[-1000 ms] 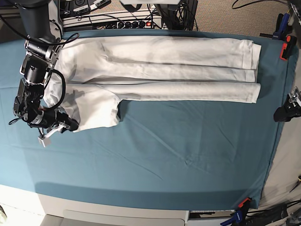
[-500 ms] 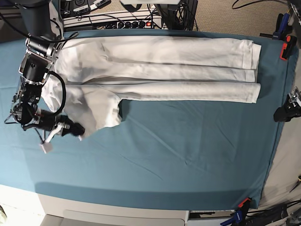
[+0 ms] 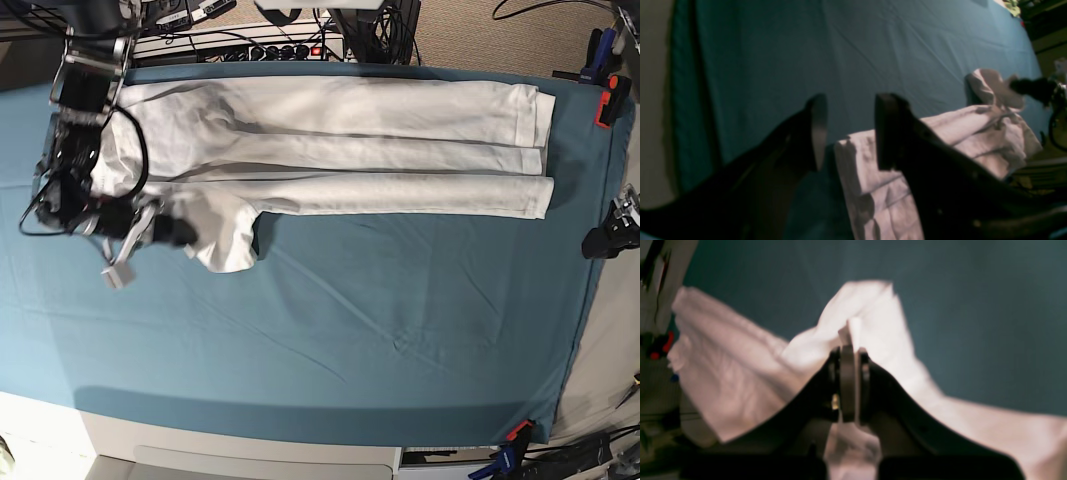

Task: Fold the T-shirt properly
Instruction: 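Fold the collar end over the shirt body with the right gripper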

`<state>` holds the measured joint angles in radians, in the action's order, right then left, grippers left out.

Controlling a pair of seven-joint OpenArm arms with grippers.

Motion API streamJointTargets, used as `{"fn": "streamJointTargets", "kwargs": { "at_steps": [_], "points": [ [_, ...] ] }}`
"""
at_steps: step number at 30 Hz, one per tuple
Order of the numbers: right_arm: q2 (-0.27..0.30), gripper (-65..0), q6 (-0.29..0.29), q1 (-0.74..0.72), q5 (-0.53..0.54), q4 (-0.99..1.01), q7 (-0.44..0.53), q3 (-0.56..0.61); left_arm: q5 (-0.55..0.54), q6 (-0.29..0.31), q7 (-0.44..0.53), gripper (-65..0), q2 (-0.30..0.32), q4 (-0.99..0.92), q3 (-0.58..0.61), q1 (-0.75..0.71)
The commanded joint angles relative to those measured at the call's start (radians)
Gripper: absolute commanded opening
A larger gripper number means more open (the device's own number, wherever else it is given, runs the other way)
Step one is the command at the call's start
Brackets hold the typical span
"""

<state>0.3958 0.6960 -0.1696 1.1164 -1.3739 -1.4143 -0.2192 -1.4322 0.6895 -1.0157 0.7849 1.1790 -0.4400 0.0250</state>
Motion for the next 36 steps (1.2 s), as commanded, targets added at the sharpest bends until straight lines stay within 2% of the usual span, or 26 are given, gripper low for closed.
{"fn": "streamJointTargets", "kwargs": {
  "at_steps": [1,13,20,26,34,35,36],
  "points": [
    [0.017,-65.0,0.002,0.005,0.041,-0.044,0.018,0.005,-0.025,0.009,0.018,-40.5,0.032,0.013,-0.010,0.013],
    [0.017,-65.0,0.002,0.364,0.047,-0.407,0.018,0.020,-0.003,0.009,0.022,-40.5,0.032,0.013,-0.010,0.014],
    [0.017,-65.0,0.002,0.527,0.042,-0.541,0.018,0.020,-0.003,0.009,0.022,-40.5,0.032,0.013,-0.010,0.014],
    [0.017,-65.0,0.002,0.586,0.016,-0.563,0.018,0.014,-0.003,0.009,0.022,-40.5,0.032,0.013,-0.010,0.014],
    [0.017,-65.0,0.002,0.585,-0.113,-0.563,0.018,0.013,-0.003,0.009,0.023,-40.5,0.032,0.013,-0.010,0.014],
    [0.017,-61.5,0.002,0.585,-0.124,-0.563,0.018,0.013,-0.003,0.009,0.023,-40.5,0.032,0.013,-0.010,0.014],
    [0.017,-54.1,0.002,0.585,-0.132,-0.563,0.018,0.013,-0.003,0.009,0.023,-40.5,0.032,0.013,-0.010,0.014]
  ]
}}
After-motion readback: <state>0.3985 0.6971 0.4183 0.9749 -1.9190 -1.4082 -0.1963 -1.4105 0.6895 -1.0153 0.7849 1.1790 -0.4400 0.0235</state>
